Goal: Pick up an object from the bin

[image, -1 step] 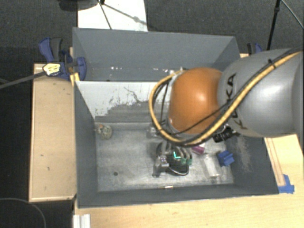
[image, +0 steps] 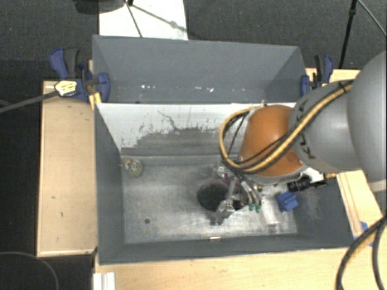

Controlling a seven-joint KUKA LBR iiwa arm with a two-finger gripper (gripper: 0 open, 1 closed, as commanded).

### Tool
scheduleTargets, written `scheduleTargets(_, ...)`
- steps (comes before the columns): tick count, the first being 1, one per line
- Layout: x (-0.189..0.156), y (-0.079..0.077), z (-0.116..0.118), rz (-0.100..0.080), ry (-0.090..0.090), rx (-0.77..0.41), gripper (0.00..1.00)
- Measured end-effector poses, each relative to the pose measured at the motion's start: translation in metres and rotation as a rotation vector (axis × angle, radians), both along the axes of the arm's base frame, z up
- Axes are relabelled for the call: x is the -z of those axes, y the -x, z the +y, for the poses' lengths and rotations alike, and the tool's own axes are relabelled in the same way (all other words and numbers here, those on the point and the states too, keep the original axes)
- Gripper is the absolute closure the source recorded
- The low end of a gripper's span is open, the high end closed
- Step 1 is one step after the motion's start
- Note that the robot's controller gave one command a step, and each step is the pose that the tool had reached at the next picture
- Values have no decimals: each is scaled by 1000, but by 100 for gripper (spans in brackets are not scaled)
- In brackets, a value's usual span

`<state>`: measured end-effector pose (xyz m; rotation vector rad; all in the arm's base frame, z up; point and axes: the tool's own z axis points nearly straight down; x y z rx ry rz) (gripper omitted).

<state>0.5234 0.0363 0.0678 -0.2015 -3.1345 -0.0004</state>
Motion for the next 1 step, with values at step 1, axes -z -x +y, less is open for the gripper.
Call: scheduleTargets(1, -4, 1, 4, 1, -1, -3, 100)
